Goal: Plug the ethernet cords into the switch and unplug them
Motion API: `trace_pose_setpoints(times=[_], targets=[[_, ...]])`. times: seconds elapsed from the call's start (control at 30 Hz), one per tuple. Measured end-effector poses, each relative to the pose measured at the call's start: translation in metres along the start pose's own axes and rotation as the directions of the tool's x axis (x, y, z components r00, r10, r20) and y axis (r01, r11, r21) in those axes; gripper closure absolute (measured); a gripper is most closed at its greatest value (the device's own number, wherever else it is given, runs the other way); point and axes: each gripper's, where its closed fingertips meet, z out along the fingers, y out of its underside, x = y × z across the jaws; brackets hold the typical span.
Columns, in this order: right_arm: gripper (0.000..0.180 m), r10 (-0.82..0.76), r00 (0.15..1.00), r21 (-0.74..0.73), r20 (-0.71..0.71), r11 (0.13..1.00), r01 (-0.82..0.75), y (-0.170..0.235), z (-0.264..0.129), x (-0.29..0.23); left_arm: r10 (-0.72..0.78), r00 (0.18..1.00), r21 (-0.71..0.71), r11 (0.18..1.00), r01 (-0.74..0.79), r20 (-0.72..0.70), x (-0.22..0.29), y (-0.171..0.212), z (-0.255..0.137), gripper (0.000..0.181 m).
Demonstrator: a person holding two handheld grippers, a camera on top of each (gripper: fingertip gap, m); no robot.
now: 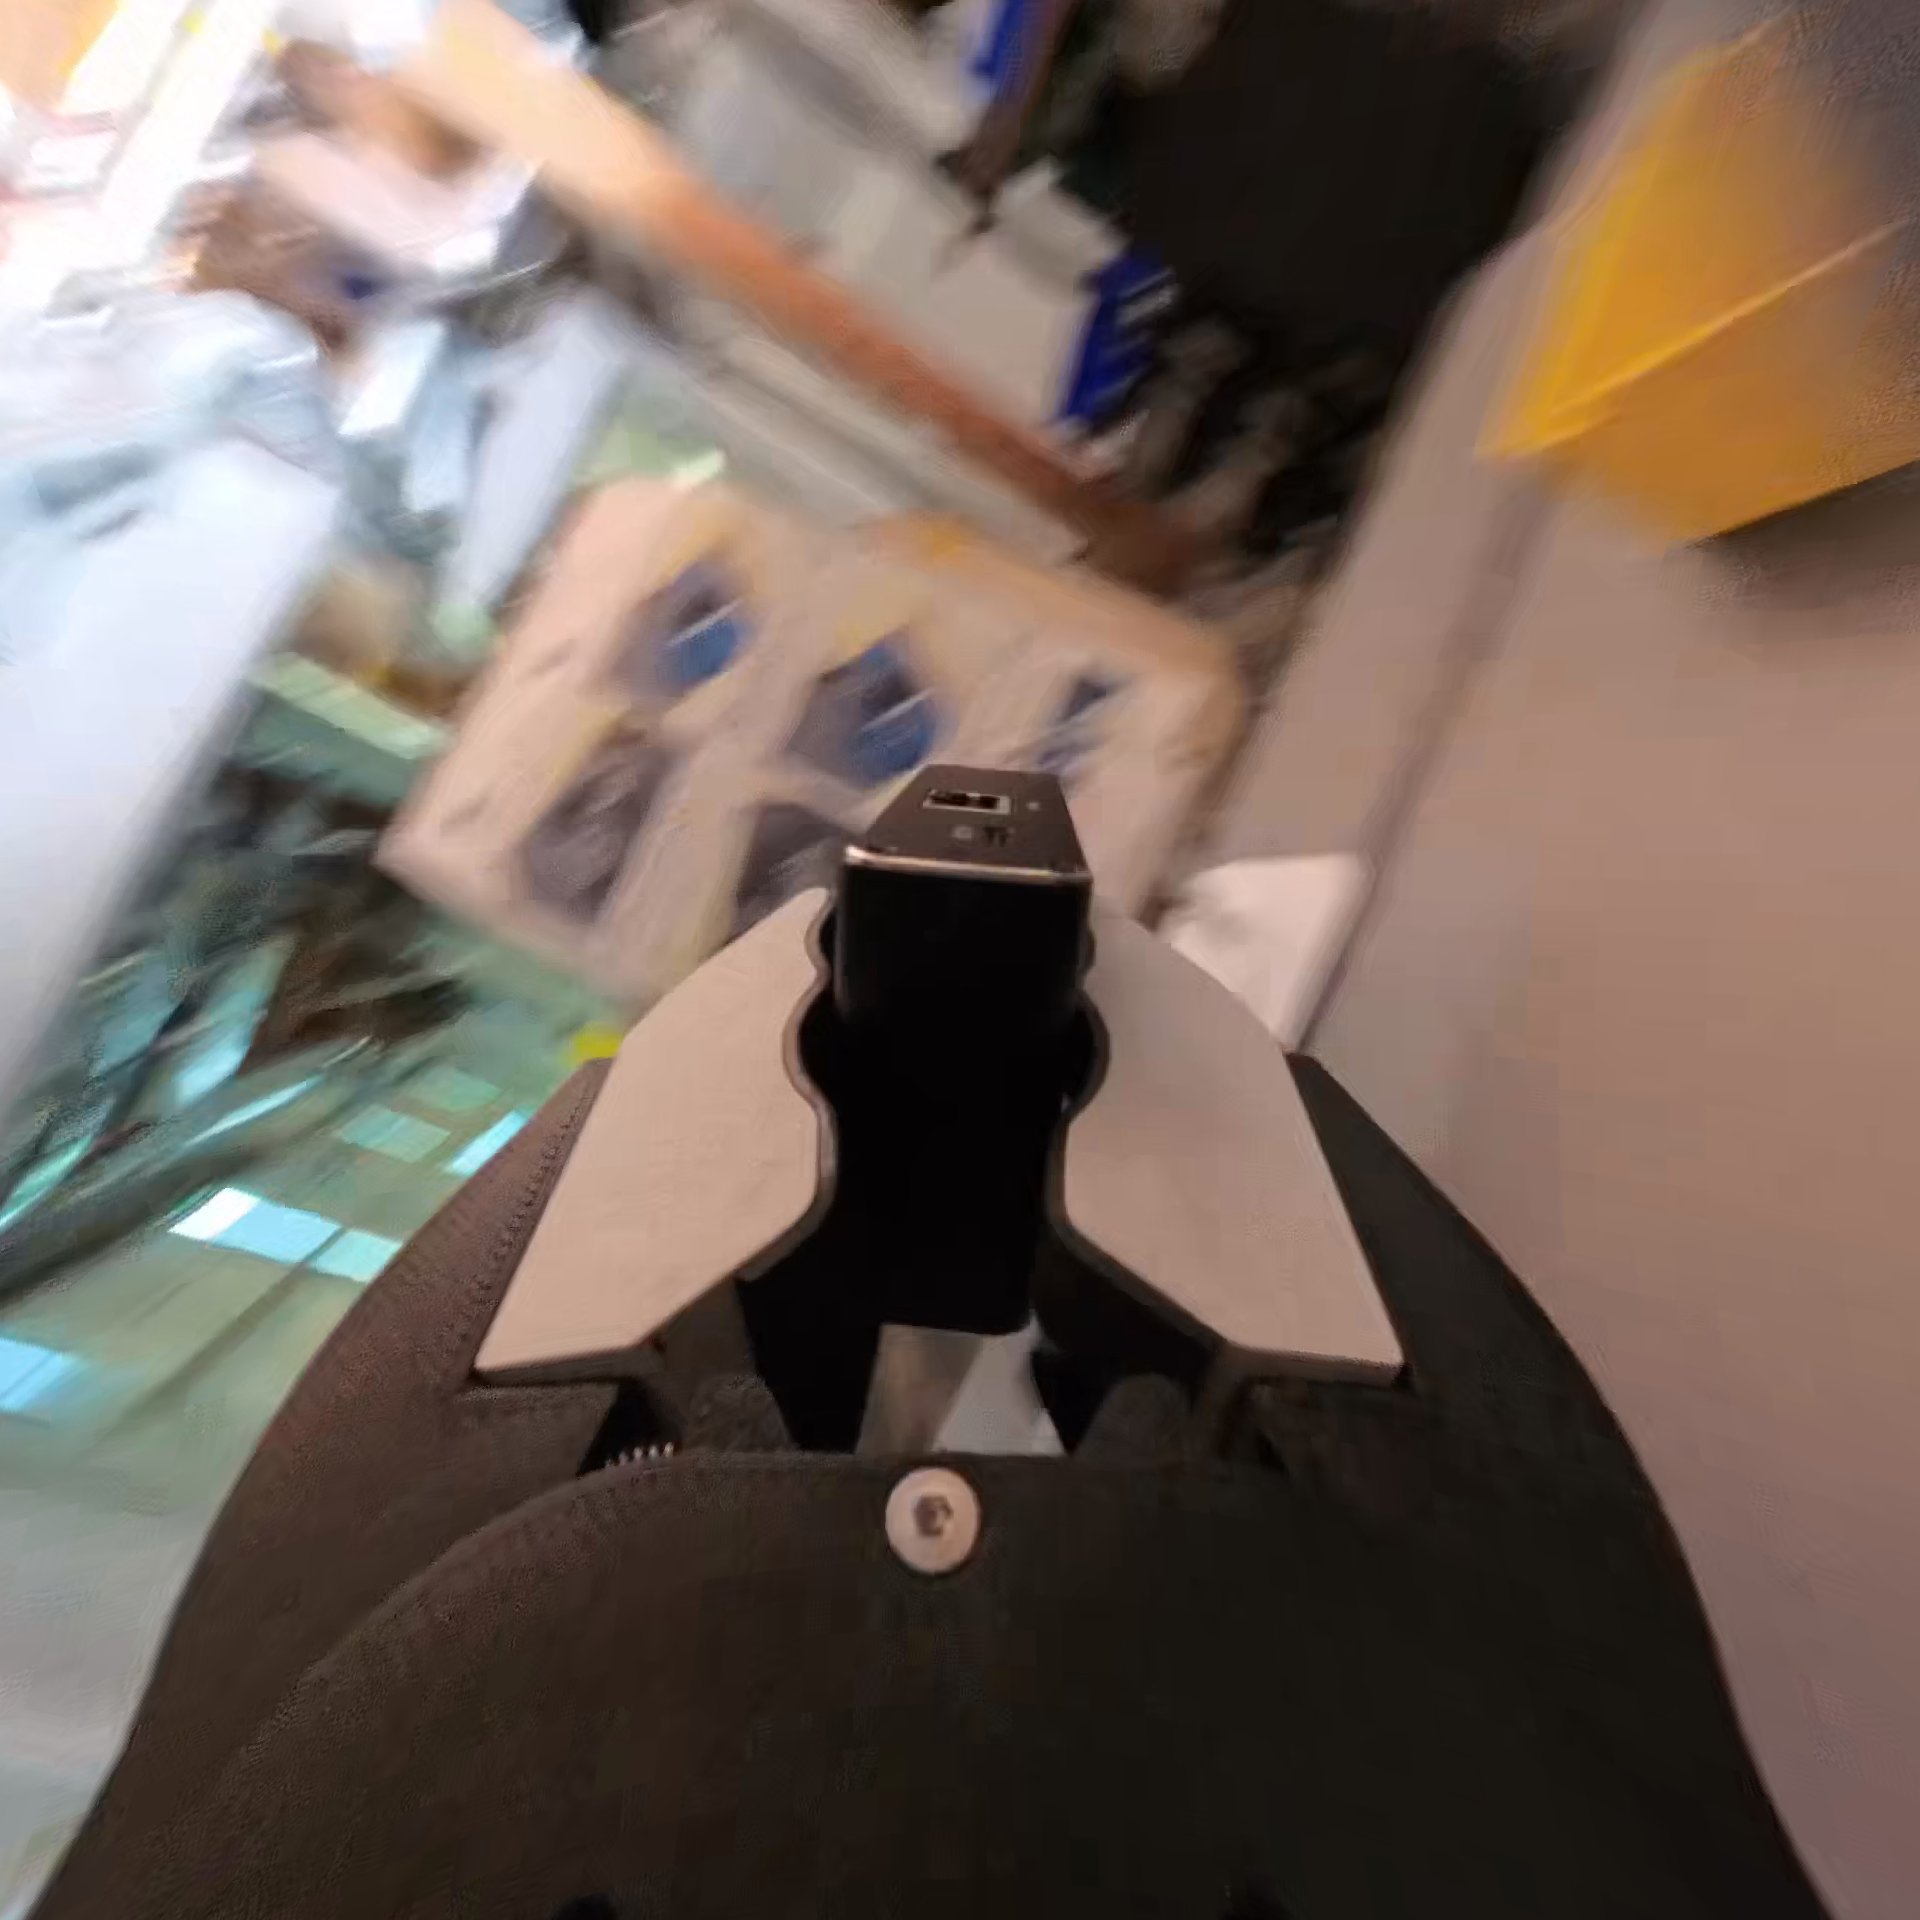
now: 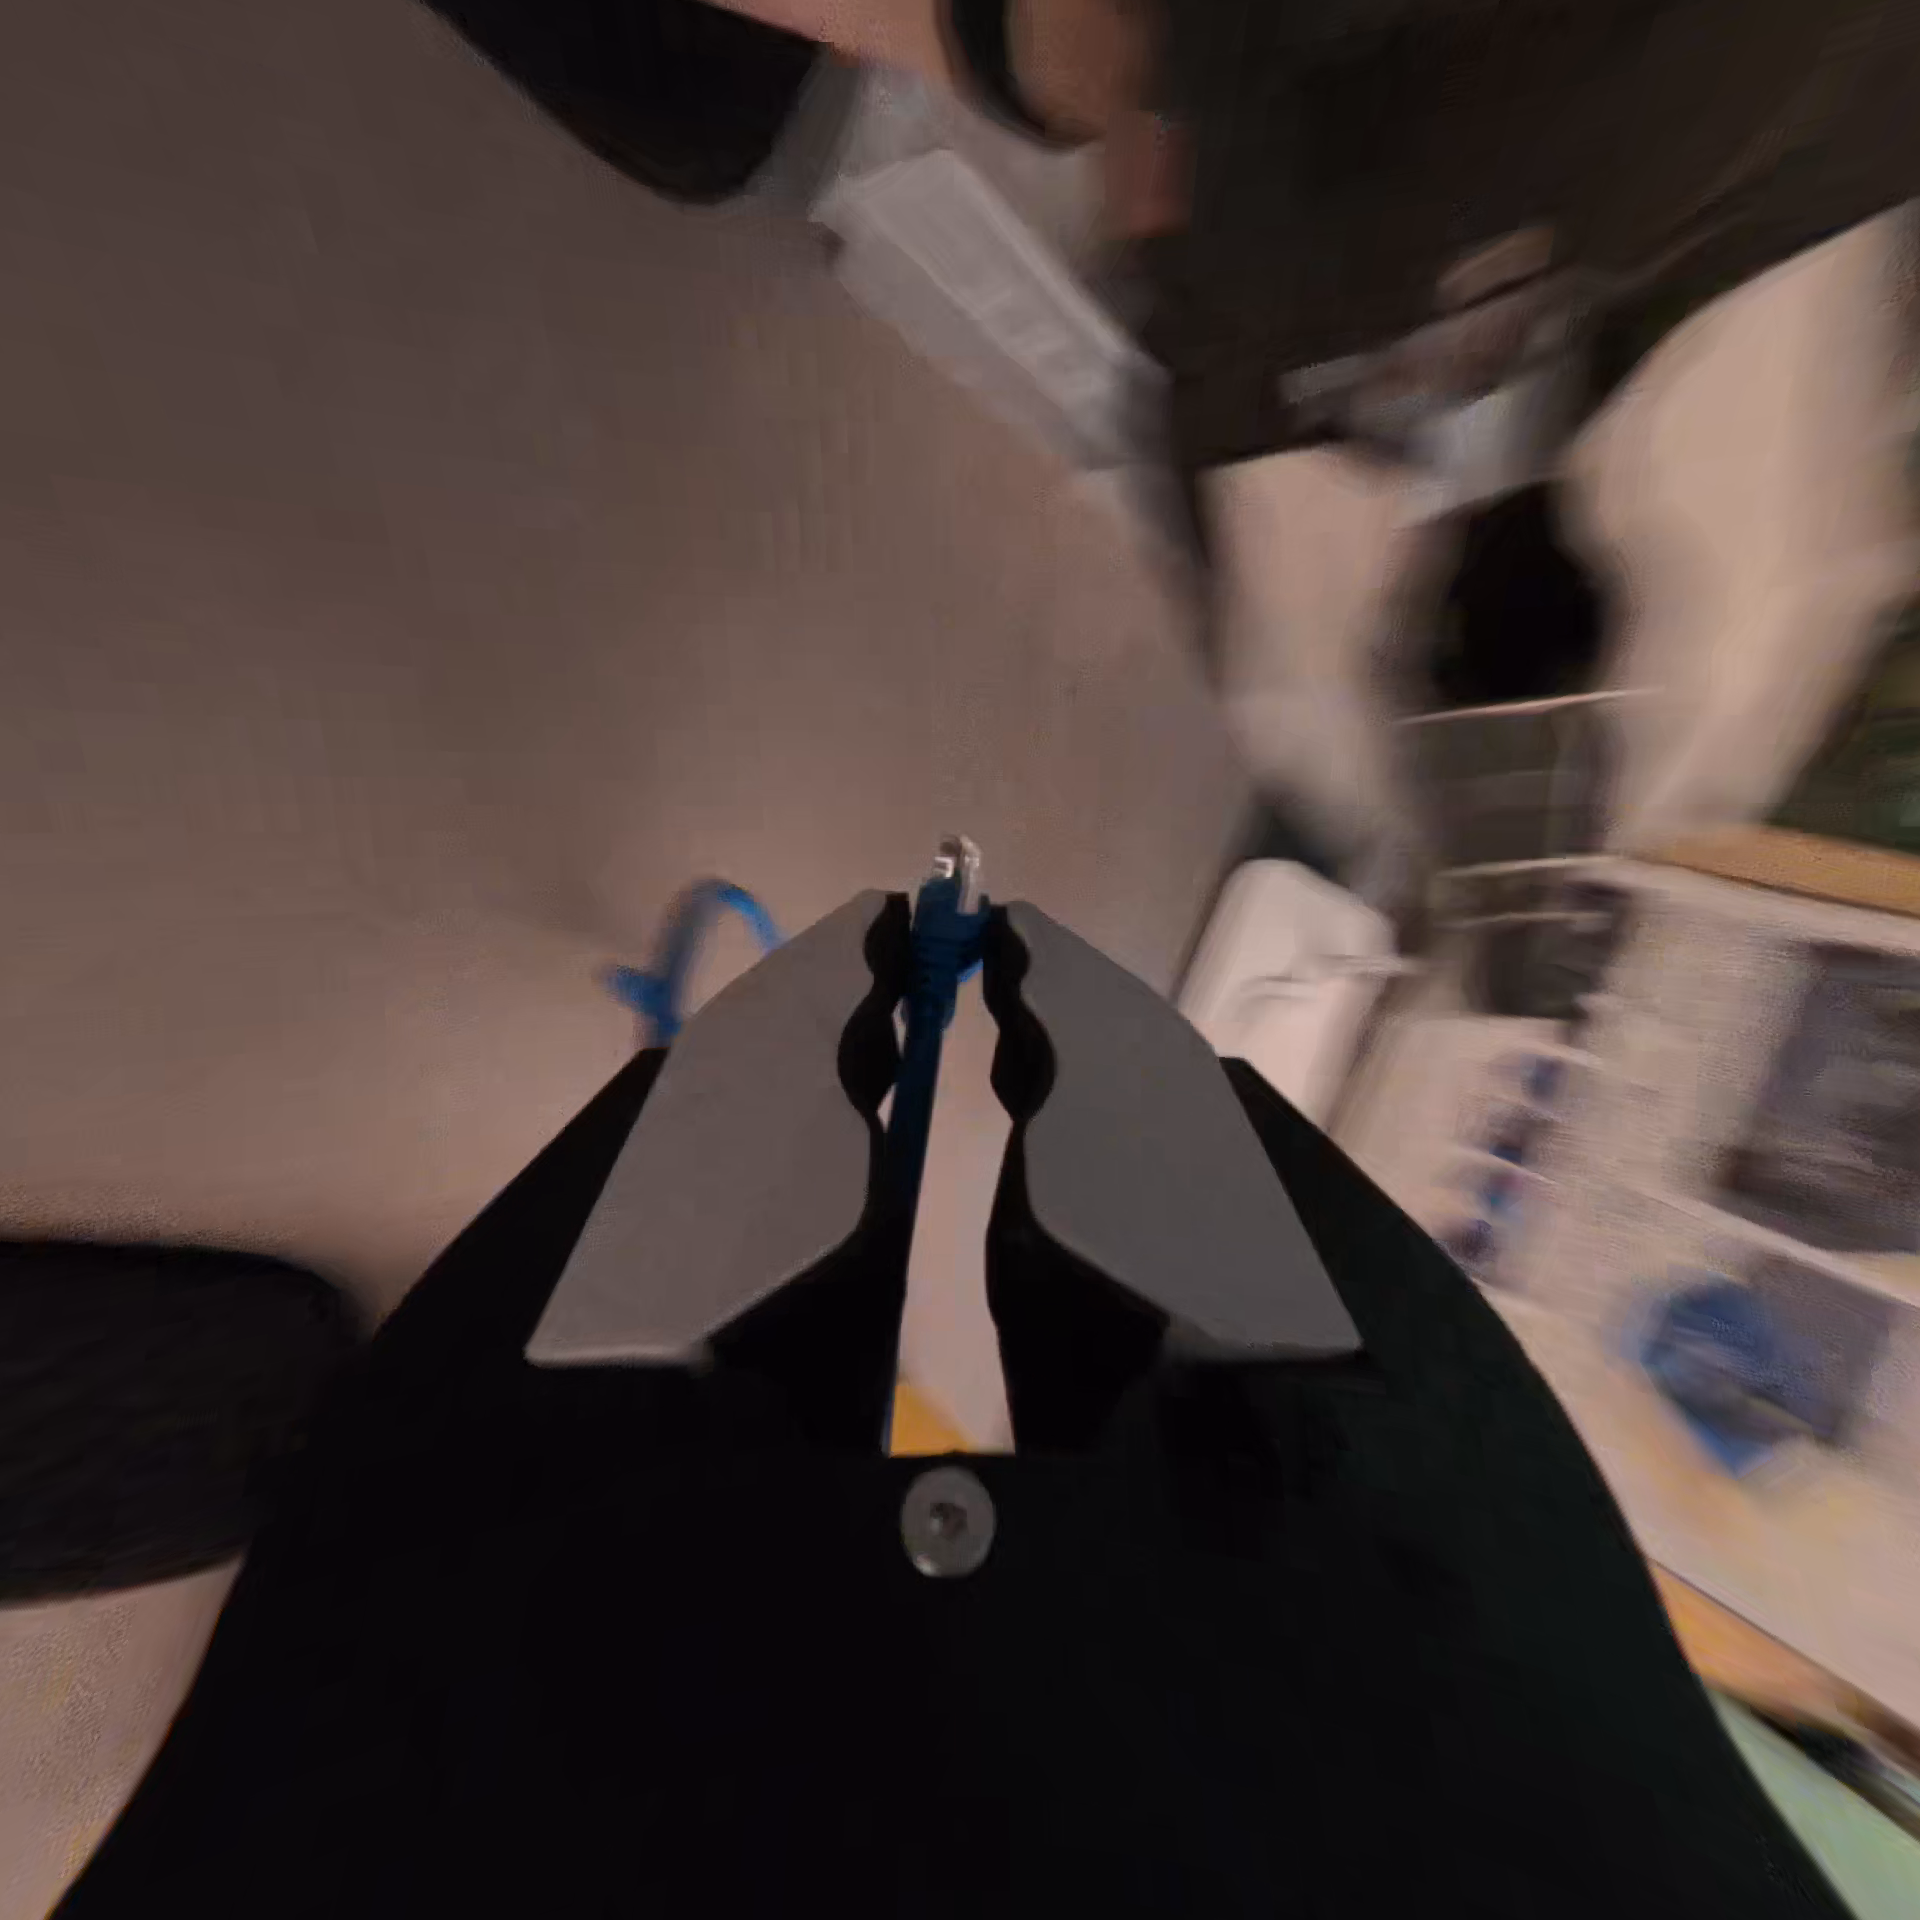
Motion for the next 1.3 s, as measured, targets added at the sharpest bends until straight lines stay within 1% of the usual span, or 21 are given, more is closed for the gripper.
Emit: trace_pose_setpoints(times=[0.03, 0.07, 0.1, 0.13, 0.17, 0.2, 0.3, 0.37, 0.43, 0.53, 0.6, 0.67, 0.77, 0.83, 0.9, 1.0, 1.03, 1.1, 1.17, 1.23, 1.3], targets=[[0.165, 0.004, 0.997, -0.063, 0.081, 0.998, 0.001, 0.007, 0.016, -0.021, -0.052, 0.997, -0.017, 0.998, 0.053, 0.061, -0.027, 0.017, -0.009, 0.143], [0.164, -0.095, 0.995, -0.194, 0.007, 0.976, 0.095, 0.03, 0.028, -0.018, -0.183, 0.983, 0.06, 0.981, 0.184, -0.015, -0.038, 0.016, -0.023, 0.143], [0.164, -0.139, 0.989, -0.209, -0.058, 0.97, 0.124, 0.039, 0.03, -0.013, -0.285, 0.95, 0.142, 0.943, 0.302, -0.131, -0.042, 0.007, -0.037, 0.143], [0.164, -0.06, 0.994, -0.157, -0.088, 0.987, 0.046, 0.038, 0.026, -0.009, -0.347, 0.922, 0.174, 0.91, 0.376, -0.174, -0.049, 0.003, -0.047, 0.143], [0.164, 0.039, 0.994, -0.085, -0.098, 0.995, -0.047, 0.034, 0.018, -0.004, -0.36, 0.918, 0.188, 0.902, 0.389, -0.168, -0.054, 0.005, -0.052, 0.143], [0.164, 0.084, 0.987, -0.022, -0.134, 0.996, -0.087, 0.03, 0.005, 0.004, -0.349, 0.924, 0.191, 0.907, 0.375, -0.157, -0.056, 0.008, -0.056, 0.143], [0.164, 0.131, 0.938, 0.005, -0.32, 0.991, -0.136, 0.046, -0.054, 0.04, -0.325, 0.934, 0.166, 0.923, 0.347, -0.147, -0.054, 0.012, -0.058, 0.144], [0.165, 0.167, 0.903, 0.001, -0.396, 0.983, -0.181, 0.057, -0.102, 0.059, -0.312, 0.938, 0.15, 0.931, 0.334, -0.151, -0.052, 0.009, -0.057, 0.144], [0.165, 0.182, 0.866, -0.031, -0.465, 0.975, -0.221, 0.071, -0.151, 0.076, -0.304, 0.941, 0.168, 0.93, 0.327, -0.145, -0.051, 0.001, -0.058, 0.144], [0.165, 0.204, 0.817, -0.089, -0.54, 0.951, -0.297, 0.1, -0.209, 0.089, -0.306, 0.934, 0.205, 0.918, 0.34, -0.183, -0.047, -0.015, -0.062, 0.144], [0.165, 0.237, 0.792, -0.13, -0.563, 0.921, -0.368, 0.127, -0.23, 0.09, -0.31, 0.933, 0.217, 0.913, 0.346, -0.185, -0.046, -0.02, -0.063, 0.144], [0.165, 0.27, 0.773, -0.164, -0.575, 0.887, -0.432, 0.156, -0.237, 0.083, -0.315, 0.928, 0.216, 0.91, 0.355, -0.2, -0.045, -0.022, -0.064, 0.144], [0.165, 0.346, 0.758, -0.184, -0.553, 0.837, -0.516, 0.198, -0.22, 0.059, -0.327, 0.923, 0.21, 0.906, 0.367, -0.201, -0.044, -0.022, -0.062, 0.144], [0.165, 0.388, 0.753, -0.228, -0.531, 0.791, -0.568, 0.229, -0.199, 0.036, -0.335, 0.919, 0.204, 0.904, 0.376, -0.21, -0.043, -0.021, -0.061, 0.144], [0.165, 0.447, 0.759, -0.248, -0.474, 0.759, -0.602, 0.251, -0.168, 0.007, -0.336, 0.917, 0.203, 0.903, 0.379, -0.215, -0.042, -0.022, -0.06, 0.144], [0.165, 0.508, 0.782, -0.325, -0.362, 0.717, -0.616, 0.275, -0.117, -0.047, -0.335, 0.915, 0.197, 0.904, 0.379, -0.224, -0.039, -0.022, -0.059, 0.141], [0.165, 0.518, 0.785, -0.349, -0.34, 0.706, -0.616, 0.284, -0.102, -0.062, -0.335, 0.914, 0.196, 0.904, 0.381, -0.23, -0.038, -0.022, -0.059, 0.144], [0.165, 0.579, 0.769, -0.371, -0.272, 0.674, -0.639, 0.296, -0.075, -0.093, -0.333, 0.912, 0.193, 0.904, 0.381, -0.241, -0.035, -0.023, -0.057, 0.14], [0.165, 0.619, 0.752, -0.407, -0.226, 0.641, -0.65, 0.309, -0.057, -0.118, -0.328, 0.913, 0.187, 0.908, 0.376, -0.242, -0.033, -0.023, -0.054, 0.145], [0.165, 0.656, 0.734, -0.432, -0.177, 0.618, -0.657, 0.318, -0.043, -0.138, -0.321, 0.913, 0.178, 0.912, 0.37, -0.251, -0.029, -0.023, -0.052, 0.144], [0.165, 0.699, 0.697, -0.443, -0.156, 0.581, -0.683, 0.324, -0.035, -0.148, -0.315, 0.914, 0.171, 0.916, 0.363, -0.256, -0.026, -0.023, -0.05, 0.144]])
